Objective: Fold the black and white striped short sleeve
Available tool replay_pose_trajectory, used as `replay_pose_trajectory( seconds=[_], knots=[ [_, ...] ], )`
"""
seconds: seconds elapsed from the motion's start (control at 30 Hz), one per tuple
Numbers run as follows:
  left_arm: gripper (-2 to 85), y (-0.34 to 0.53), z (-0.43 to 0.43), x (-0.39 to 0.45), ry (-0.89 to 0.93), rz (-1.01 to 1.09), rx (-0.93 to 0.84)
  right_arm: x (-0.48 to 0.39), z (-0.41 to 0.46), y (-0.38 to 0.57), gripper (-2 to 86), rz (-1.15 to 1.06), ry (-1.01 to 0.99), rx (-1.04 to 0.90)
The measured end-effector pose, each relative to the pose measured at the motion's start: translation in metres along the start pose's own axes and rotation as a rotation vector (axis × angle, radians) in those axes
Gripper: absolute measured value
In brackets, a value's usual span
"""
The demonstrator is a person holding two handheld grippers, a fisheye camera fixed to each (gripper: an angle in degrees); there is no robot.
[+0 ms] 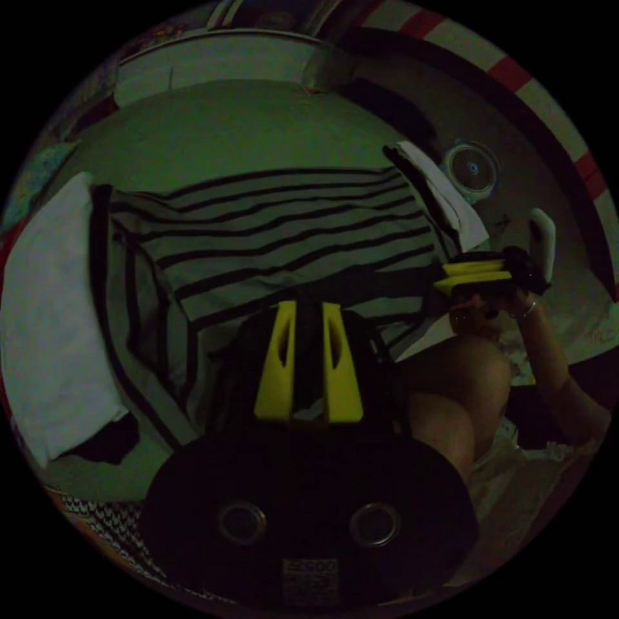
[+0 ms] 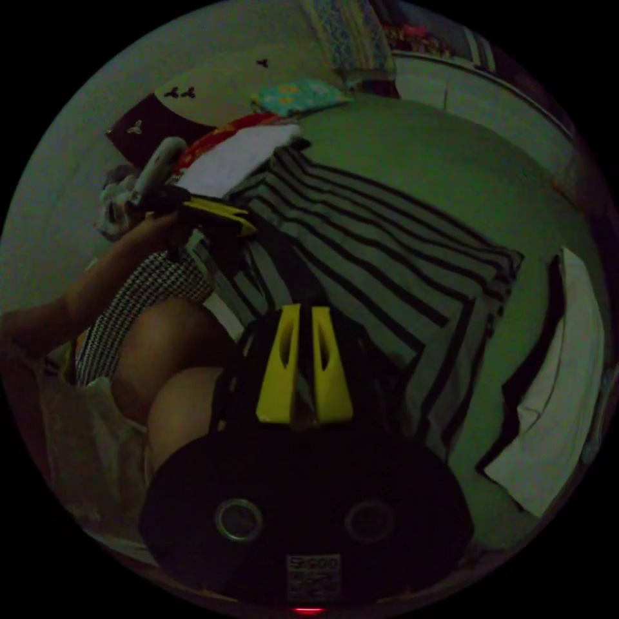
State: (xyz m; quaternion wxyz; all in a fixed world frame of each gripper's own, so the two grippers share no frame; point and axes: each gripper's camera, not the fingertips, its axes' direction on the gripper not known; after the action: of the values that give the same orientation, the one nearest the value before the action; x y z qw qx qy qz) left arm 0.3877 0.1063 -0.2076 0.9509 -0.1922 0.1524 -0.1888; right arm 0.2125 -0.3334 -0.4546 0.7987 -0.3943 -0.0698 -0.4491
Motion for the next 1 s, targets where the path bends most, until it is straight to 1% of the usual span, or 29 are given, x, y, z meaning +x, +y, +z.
replay_pose_trajectory(
  seconds=[0.07,0.13,0.17,0.23,0.3,0.33,0.4,0.47,0.53,0.57,0.63,0.7,0.87,1.0],
  knots=[
    [5.3,0.008,-0.009,0.002,0.016,0.014,0.032,-0.005,-0.01,-0.003,-0.8,-0.017,0.012,0.043],
    [4.8,0.014,-0.022,0.006,0.009,0.016,0.081,-0.015,-0.028,-0.012,-0.9,-0.046,0.089,0.116],
    [4.7,0.017,-0.033,0.009,0.008,0.017,0.131,-0.018,-0.033,-0.015,-0.9,-0.052,0.116,0.137],
    [4.5,0.021,-0.05,0.015,0.005,0.015,0.218,-0.033,-0.051,-0.024,-0.9,-0.081,0.242,0.238],
    [4.4,0.027,-0.072,0.025,-0.034,0.022,0.341,-0.046,-0.06,-0.028,-0.9,-0.1,0.326,0.311],
    [4.4,0.029,-0.076,0.028,-0.044,0.027,0.371,-0.054,-0.063,-0.027,-0.9,-0.112,0.361,0.359],
    [4.4,0.041,-0.085,0.039,-0.089,0.044,0.463,-0.065,-0.06,-0.022,-0.9,-0.138,0.367,0.388],
    [4.4,0.055,-0.082,0.046,-0.129,0.047,0.487,-0.072,-0.048,-0.014,-0.9,-0.161,0.33,0.358],
    [4.4,0.074,-0.073,0.05,-0.14,0.055,0.471,-0.076,-0.02,0.0,-0.8,-0.173,0.273,0.251],
    [4.5,0.089,-0.062,0.053,-0.135,0.063,0.444,-0.077,-0.011,0.004,-0.7,-0.173,0.258,0.215],
    [4.8,0.112,-0.044,0.054,-0.127,0.06,0.384,-0.076,0.023,0.02,-0.2,-0.156,0.193,0.074],
    [5.5,0.143,-0.024,0.054,-0.09,0.043,0.338,-0.075,0.041,0.029,0.9,-0.142,0.134,-0.011],
    [7.0,0.181,-0.012,0.052,-0.036,0.0,0.282,-0.057,0.039,0.033,4.3,-0.007,0.072,0.013],
    [7.9,0.191,-0.02,0.049,-0.058,-0.029,0.306,-0.05,0.016,0.019,5.6,0.044,0.066,0.128]
  ],
)
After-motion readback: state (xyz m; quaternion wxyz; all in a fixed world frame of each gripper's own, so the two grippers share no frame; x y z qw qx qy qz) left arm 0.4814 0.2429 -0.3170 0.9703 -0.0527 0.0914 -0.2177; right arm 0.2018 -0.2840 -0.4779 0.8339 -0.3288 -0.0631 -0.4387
